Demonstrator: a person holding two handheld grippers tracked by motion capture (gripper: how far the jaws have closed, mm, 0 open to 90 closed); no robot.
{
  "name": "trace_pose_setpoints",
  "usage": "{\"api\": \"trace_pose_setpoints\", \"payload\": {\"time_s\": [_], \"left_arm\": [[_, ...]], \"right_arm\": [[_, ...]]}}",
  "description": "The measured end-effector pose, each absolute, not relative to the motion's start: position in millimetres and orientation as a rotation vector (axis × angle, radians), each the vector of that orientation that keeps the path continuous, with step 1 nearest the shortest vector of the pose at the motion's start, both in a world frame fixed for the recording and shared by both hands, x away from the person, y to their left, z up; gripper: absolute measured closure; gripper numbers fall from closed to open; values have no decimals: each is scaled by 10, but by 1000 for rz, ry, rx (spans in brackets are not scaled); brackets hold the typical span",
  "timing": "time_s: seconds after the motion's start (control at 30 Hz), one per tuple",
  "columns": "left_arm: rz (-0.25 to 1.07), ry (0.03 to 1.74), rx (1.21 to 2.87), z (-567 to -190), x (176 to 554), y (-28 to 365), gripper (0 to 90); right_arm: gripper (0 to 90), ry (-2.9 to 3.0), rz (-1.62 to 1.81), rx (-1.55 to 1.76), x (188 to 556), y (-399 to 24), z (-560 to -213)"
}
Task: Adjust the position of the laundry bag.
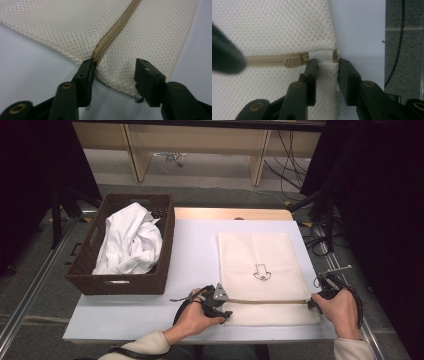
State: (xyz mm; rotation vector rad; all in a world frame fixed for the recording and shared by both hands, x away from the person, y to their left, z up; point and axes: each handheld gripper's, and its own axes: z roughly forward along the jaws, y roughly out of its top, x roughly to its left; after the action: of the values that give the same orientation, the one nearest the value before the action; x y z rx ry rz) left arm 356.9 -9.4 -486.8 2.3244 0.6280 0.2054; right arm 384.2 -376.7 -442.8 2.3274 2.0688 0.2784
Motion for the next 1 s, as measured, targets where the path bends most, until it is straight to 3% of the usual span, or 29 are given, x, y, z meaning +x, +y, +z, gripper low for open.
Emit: {"api": "trace_pose_setpoints", "payload": {"time_s": [0.17,0.33,0.97,1.0], "left_arm": [[194,651,2330,-4851,3601,-107,675],[173,630,2354,-4839,3630,-93,827],[127,691,2322,-4704,3703,107,857],[129,687,2319,-4696,3707,118,857]], "right_arm": [[812,2130,271,2238,3851,-3777,-4449],[831,2095,263,2274,3840,-3726,-4445],[844,2126,321,2284,3836,-3641,-4369],[844,2207,355,2152,3844,-3695,-4395]]}}
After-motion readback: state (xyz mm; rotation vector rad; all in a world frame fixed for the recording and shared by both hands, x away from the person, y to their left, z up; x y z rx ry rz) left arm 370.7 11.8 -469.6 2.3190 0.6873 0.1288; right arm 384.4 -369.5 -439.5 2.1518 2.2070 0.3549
